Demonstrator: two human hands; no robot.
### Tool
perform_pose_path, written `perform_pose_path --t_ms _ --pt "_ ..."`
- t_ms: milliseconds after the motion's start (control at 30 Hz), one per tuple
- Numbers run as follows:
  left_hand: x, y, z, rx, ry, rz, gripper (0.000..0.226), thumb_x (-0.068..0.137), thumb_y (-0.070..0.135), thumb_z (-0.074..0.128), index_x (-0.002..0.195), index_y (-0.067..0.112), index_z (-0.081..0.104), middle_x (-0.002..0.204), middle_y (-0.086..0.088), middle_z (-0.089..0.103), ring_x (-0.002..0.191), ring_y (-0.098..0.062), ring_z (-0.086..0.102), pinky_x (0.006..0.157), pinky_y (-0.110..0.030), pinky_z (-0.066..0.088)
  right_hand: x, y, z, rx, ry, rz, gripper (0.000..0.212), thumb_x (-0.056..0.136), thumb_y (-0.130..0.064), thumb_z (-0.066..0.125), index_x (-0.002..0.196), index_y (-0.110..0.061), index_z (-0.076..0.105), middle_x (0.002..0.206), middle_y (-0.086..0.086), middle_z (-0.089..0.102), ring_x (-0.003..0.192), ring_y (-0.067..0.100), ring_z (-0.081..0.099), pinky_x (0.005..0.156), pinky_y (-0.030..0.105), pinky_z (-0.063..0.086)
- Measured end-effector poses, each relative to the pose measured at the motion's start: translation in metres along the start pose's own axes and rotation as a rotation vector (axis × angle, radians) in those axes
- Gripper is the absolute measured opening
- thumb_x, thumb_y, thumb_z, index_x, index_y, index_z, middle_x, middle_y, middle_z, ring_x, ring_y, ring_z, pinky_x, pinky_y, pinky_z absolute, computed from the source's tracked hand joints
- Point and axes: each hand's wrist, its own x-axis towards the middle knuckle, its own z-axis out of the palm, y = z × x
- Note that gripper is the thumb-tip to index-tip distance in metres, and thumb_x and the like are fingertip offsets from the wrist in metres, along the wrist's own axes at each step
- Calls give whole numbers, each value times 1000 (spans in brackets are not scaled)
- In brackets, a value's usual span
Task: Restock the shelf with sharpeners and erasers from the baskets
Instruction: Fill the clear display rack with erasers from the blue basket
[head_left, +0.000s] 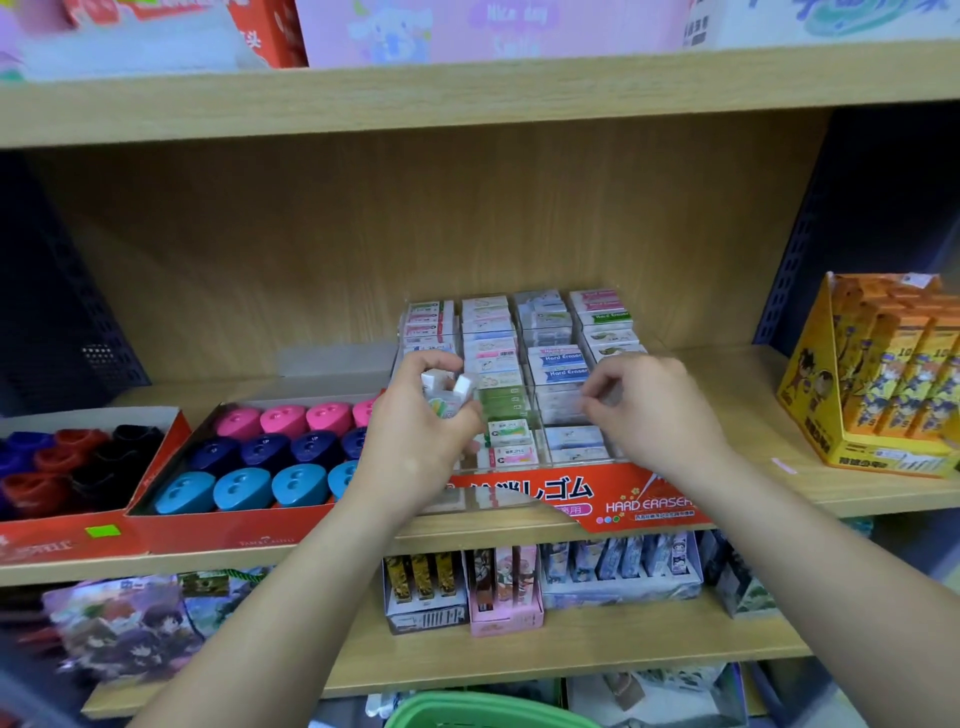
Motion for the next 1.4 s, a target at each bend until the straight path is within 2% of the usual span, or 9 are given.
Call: perform_pose_path --t_ms 133,267,333,433,600,900,1100,1200,1400 --pt "-8 8 -3 -112 1 -55 30 88 15 79 106 29 59 116 -8 68 64 -18 75 65 -41 61 -8 -6 -7 119 38 13 13 89 -31 74 77 -31 69 72 -17 68 67 0 63 65 29 53" --pt "-21 15 1 -226 -45 -75 34 81 10 84 104 25 64 114 -12 70 71 -27 77 77 -55 62 -19 -31 -20 642 -100 -19 15 97 -20 66 94 -32 75 83 -9 74 61 3 62 55 20 45" --pt "-26 19 2 -272 -73 -79 34 81 7 83 105 23 64 112 -14 70 72 -27 77 76 -51 63 -24 -44 -26 788 -233 -31 17 98 -19 63 105 -28 75 92 -3 75 69 10 65 56 25 51" --pt "-34 25 1 -344 -138 -60 37 83 -3 78 111 15 61 106 -16 72 76 -26 77 68 -35 65 -28 -53 -30 793 -306 -62 14 96 -17 66 98 -26 76 89 -7 75 73 12 65 61 26 52" --pt "-41 23 -5 -383 -176 -36 34 87 -7 72 113 10 58 83 -1 78 81 -25 78 68 -33 64 -30 -51 -34 955 -343 115 14 102 -18 57 98 -14 70 95 5 76 77 18 69 63 31 54" --pt "-42 13 2 -293 -189 -48 29 87 1 75 110 12 60 87 -6 75 66 -20 71 56 -32 61 -51 -45 -27 926 -362 88 14 94 -7 68 100 -18 73 96 2 77 86 16 74 73 34 60" --pt "-35 11 5 -193 -221 -58 25 95 18 69 109 18 48 90 -2 79 62 -23 70 60 -38 55 -48 -27 -32 1173 -286 322 26 99 -3 57 120 -18 64 112 13 63 90 30 74 69 37 61" --pt "-29 9 3 -158 -185 -45 27 95 24 70 109 21 47 85 -11 77 59 -29 64 53 -36 50 -40 -8 -49 1086 -147 375 28 94 -2 63 120 -13 59 110 14 66 74 26 73 60 32 59" --pt "-15 7 4 -75 -95 -11 15 92 23 74 98 18 61 64 -5 66 53 -22 59 51 -39 56 -18 36 -67 745 36 335 19 82 -13 83 97 -13 71 84 3 77 71 20 73 65 32 56"
